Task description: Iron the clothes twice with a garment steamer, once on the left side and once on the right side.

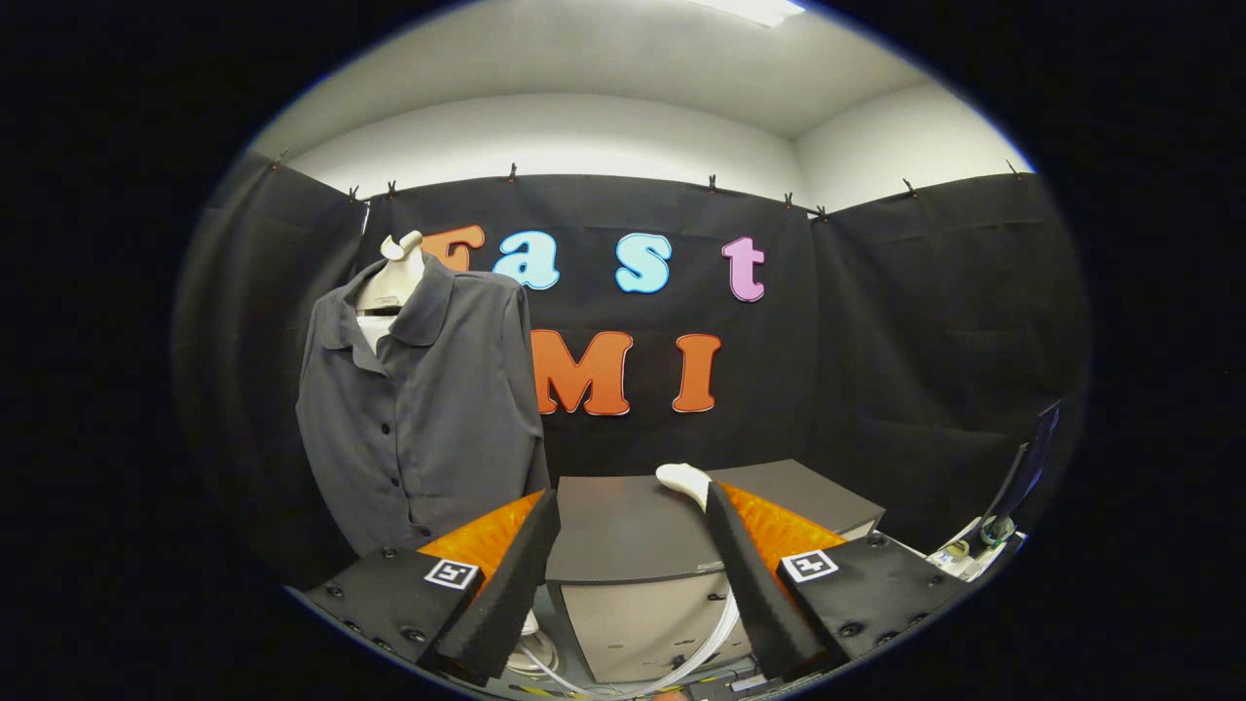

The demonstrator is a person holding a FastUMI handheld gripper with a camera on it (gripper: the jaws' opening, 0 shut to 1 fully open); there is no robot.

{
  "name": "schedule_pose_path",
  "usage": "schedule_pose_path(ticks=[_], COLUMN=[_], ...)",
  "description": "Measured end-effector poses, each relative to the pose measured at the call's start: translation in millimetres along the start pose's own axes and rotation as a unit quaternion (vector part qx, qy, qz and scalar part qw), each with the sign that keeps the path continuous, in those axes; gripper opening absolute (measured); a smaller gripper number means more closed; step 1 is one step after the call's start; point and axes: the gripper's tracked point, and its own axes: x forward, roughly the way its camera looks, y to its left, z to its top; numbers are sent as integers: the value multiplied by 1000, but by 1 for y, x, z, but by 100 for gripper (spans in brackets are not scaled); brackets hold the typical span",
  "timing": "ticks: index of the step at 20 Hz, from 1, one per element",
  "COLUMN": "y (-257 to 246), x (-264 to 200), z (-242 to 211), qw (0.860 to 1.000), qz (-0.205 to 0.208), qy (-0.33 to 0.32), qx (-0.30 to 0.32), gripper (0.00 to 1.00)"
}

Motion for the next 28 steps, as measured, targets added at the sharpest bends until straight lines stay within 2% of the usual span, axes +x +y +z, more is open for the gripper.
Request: schedule_pose_path(ticks=[4, 10, 16, 22, 28], y=[0, -36, -101, -131, -140], x=[30, 109, 209, 280, 316], z=[-5, -12, -17, -66, -117], qw=[999, 994, 988, 970, 951], qz=[20, 37, 17, 36, 54], qy=[36, 103, 156, 240, 302], qx=[-9, 3, -6, 7, 15], gripper=[98, 98, 98, 98, 99])
